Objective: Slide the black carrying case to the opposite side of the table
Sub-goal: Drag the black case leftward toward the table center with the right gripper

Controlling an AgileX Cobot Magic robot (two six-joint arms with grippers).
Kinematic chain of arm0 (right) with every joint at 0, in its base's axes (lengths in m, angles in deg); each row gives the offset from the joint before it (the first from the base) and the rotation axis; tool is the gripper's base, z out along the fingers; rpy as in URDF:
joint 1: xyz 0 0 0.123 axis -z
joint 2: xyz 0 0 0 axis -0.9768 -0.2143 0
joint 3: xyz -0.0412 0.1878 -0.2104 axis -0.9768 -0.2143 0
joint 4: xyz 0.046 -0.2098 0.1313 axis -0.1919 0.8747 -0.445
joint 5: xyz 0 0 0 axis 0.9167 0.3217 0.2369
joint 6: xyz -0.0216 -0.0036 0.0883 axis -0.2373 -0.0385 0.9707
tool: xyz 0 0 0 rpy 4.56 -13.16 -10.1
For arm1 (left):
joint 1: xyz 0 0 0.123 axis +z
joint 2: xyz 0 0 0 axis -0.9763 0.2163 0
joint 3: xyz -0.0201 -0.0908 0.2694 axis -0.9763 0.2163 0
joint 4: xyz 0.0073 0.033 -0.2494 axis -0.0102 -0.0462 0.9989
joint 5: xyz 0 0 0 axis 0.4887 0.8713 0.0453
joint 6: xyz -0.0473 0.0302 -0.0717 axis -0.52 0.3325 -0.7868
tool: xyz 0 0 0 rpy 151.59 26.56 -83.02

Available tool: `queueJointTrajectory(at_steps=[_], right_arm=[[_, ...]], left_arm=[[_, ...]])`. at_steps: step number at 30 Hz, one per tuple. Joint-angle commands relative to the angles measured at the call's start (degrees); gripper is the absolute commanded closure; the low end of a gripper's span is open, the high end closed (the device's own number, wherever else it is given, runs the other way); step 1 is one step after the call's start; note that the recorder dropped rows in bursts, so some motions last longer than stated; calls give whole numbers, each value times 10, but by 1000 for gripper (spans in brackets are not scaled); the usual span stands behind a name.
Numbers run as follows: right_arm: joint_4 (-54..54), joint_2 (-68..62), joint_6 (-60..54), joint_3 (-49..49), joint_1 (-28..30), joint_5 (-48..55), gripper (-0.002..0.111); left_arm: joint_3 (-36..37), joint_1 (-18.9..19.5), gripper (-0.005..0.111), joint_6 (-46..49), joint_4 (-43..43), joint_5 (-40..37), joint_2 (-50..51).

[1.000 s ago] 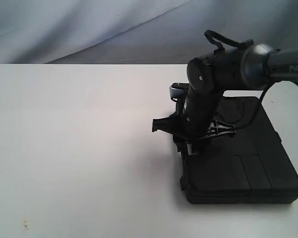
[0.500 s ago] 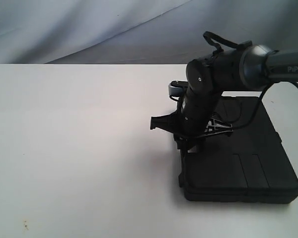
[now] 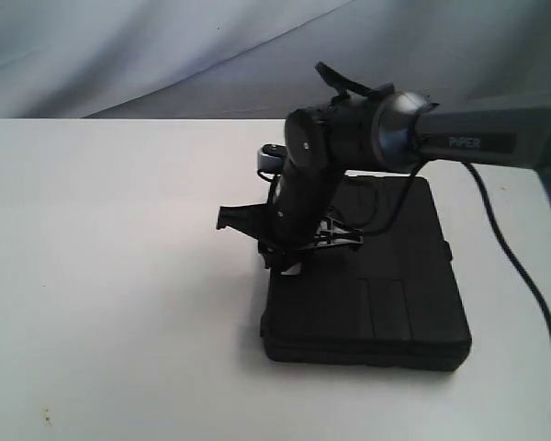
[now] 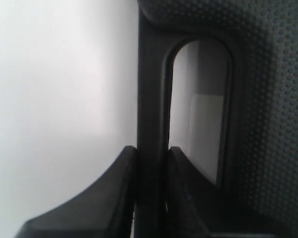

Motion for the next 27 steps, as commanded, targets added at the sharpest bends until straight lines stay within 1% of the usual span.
queueJointTrajectory(at_steps=[1, 6, 14, 19, 27], right_arm=[[-28, -65, 11, 110, -22, 47, 108], [-30, -123, 24, 212, -36, 92, 108], [-31, -181, 37, 319, -43, 128, 108], [-33, -200, 41, 351, -46, 139, 108], [-33, -202, 41, 351, -47, 146, 108]], left_arm=[[2, -3, 106, 0, 0, 3, -2], [2, -3, 106, 0, 0, 3, -2], [2, -3, 106, 0, 0, 3, -2], [2, -3, 106, 0, 0, 3, -2], [2, -3, 106, 0, 0, 3, -2]])
